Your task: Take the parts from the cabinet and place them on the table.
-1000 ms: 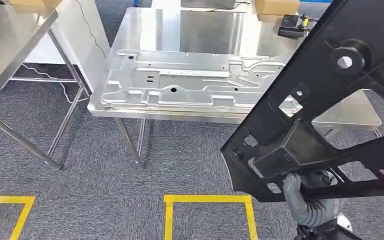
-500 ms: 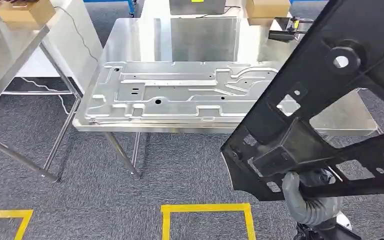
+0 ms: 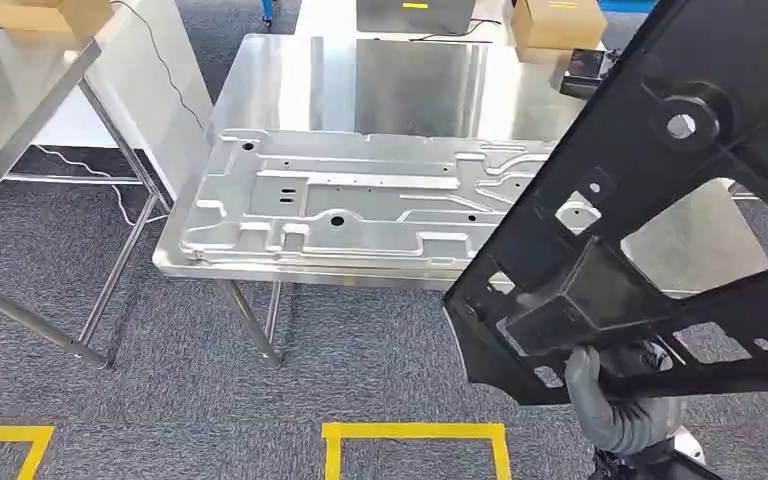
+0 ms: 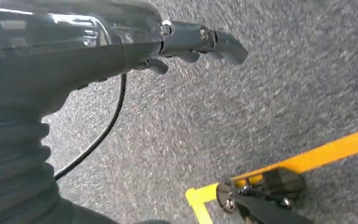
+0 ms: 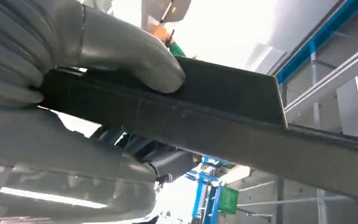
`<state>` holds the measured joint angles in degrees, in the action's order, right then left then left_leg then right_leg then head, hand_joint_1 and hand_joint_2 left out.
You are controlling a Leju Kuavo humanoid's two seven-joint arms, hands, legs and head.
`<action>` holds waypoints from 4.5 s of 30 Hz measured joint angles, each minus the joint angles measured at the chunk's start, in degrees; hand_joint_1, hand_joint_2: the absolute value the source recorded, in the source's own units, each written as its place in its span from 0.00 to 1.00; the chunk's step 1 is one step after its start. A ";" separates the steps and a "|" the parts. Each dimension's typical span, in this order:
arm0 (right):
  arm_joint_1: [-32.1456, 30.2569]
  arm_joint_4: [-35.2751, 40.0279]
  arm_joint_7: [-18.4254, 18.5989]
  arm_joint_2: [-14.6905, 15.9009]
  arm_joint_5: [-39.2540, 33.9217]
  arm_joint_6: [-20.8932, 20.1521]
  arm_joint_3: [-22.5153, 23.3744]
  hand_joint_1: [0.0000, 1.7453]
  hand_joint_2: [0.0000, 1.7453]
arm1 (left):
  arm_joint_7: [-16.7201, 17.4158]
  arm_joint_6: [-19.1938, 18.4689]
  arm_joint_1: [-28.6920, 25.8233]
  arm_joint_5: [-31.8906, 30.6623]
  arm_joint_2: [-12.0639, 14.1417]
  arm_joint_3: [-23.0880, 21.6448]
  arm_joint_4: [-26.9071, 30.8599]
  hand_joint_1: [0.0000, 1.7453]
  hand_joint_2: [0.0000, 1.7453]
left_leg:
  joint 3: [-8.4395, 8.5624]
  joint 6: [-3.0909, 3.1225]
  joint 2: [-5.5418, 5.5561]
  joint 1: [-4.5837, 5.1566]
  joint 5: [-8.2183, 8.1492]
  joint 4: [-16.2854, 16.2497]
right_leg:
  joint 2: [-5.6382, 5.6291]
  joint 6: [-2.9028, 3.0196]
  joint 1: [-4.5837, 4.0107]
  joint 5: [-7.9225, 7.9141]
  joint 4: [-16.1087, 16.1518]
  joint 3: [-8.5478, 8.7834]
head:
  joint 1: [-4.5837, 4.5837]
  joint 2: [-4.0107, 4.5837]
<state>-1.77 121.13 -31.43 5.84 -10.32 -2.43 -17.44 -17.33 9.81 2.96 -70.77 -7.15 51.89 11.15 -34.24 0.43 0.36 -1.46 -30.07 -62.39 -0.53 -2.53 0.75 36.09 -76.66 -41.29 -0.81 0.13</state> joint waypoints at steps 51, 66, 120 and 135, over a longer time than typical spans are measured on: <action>-5.41 -4.26 0.99 2.30 28.21 12.07 5.90 1.00 1.00 | -0.59 0.17 0.10 -1.09 -0.04 1.01 0.02 0.00 1.00 | -0.37 -1.74 0.19 0.49 1.23 0.55 | -0.14 1.55 -0.32 -5.58 16.22 9.72 | -2.40 0.00; -4.45 -13.95 13.38 8.39 52.54 20.98 2.71 1.00 1.00 | -1.09 -0.13 0.14 -3.28 -0.07 1.01 0.02 0.00 1.00 | -0.44 -1.24 0.34 0.76 0.95 0.60 | -0.10 1.09 -0.26 -5.82 17.72 10.34 | -0.66 0.00; 32.11 -56.41 19.17 15.35 60.83 13.64 -2.71 1.00 1.00 | -2.60 -1.36 2.38 -9.97 -0.04 -2.93 0.02 0.00 1.00 | 0.11 -1.22 0.33 0.58 1.09 1.11 | -0.10 1.11 -0.47 -5.82 17.65 10.56 | -0.66 0.00; 39.26 -60.96 13.57 8.28 60.26 4.08 -17.93 1.00 1.00 | -3.28 -1.16 2.75 -11.15 -0.04 -5.03 0.02 0.00 1.00 | 0.11 -1.23 0.28 0.59 1.10 1.12 | -0.12 1.11 -0.46 -5.82 17.64 10.55 | -0.63 0.00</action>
<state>37.49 60.17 -17.86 14.12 49.94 1.66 -35.37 -20.61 8.66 5.71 -81.92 -7.19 46.86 11.17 -34.13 -0.80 0.64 -0.88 -28.97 -61.27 -0.66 -1.42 0.29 30.26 -59.02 -30.74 -1.44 0.13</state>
